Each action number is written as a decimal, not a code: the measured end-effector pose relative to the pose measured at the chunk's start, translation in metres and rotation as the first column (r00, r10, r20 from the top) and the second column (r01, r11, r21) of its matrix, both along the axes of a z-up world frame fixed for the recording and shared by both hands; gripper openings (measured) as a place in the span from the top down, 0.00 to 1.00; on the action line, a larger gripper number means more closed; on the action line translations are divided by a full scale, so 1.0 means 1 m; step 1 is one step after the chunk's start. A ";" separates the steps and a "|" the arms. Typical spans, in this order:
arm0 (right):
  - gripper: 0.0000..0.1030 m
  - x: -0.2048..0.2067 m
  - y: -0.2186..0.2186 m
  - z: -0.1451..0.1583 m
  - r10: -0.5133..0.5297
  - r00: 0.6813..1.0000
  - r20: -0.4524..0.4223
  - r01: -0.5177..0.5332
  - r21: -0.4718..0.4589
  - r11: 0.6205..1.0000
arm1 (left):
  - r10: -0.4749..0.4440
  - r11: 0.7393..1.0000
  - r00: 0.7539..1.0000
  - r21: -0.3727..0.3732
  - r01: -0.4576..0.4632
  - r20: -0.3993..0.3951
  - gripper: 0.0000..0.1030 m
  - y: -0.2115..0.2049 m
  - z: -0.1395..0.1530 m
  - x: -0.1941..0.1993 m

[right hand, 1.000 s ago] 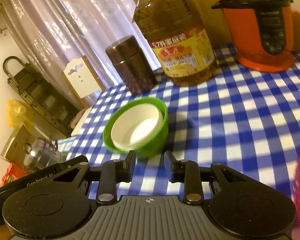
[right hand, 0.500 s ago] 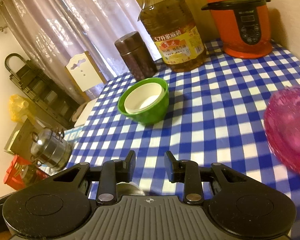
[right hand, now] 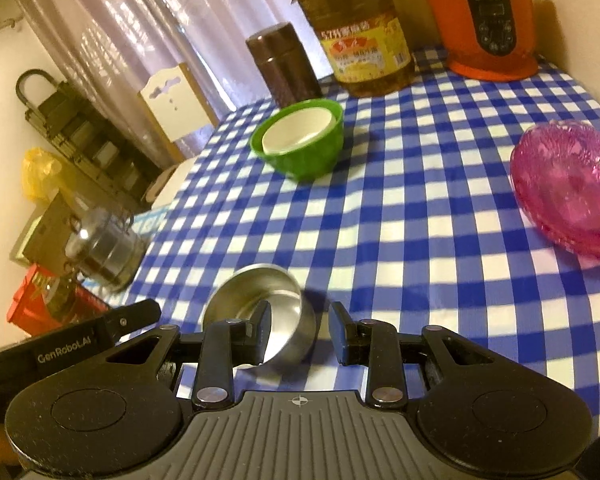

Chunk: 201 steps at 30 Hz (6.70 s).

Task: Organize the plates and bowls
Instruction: 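Withdraw both grippers and move them to the steel bowl rim, then close the left gripper on the steel bowl rim while the right gripper grips it too, then carry the steel bowl with both grippers toward the green and cream bowl stack, then lower the steel bowl into the green and cream bowl stack with both grippers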

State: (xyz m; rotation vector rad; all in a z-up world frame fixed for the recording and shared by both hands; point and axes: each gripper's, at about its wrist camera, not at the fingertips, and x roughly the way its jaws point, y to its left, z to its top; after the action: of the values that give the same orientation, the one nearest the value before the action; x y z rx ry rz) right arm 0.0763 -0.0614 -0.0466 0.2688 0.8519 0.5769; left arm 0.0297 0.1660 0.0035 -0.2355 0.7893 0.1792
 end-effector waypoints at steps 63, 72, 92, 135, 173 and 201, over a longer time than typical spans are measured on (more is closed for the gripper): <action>0.69 0.045 0.048 -0.060 0.035 0.992 -0.121 -0.038 -0.023 0.999 | -0.106 0.991 0.966 -0.100 0.084 -0.236 0.90 0.027 -0.076 0.069; 0.77 0.045 0.050 -0.062 0.038 0.992 -0.124 -0.041 -0.023 0.999 | -0.118 0.991 0.963 -0.085 0.100 -0.242 0.91 0.024 -0.077 0.071; 0.94 0.043 0.044 -0.051 0.041 0.993 -0.112 -0.040 0.008 0.999 | -0.109 0.993 0.974 -0.073 0.097 -0.196 0.92 0.022 -0.057 0.070; 0.95 0.109 0.001 0.018 -0.037 0.999 0.037 0.035 0.070 0.997 | -0.150 0.989 0.988 -0.025 0.149 -0.042 0.92 -0.017 0.003 0.150; 0.95 0.238 0.036 0.024 -0.025 0.991 0.135 0.010 0.112 0.994 | -0.035 0.998 0.992 -0.046 0.041 0.123 0.92 0.020 0.000 0.257; 0.96 0.279 0.073 0.005 0.018 0.992 0.123 -0.026 0.066 0.997 | 0.030 0.995 0.994 -0.096 -0.020 0.105 0.91 0.050 -0.029 0.281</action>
State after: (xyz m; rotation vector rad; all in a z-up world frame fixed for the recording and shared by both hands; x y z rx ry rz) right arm 0.3548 0.0118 -0.0419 0.2833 0.7187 0.6372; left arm 0.3104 0.2156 -0.0258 -0.3422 0.6900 0.1521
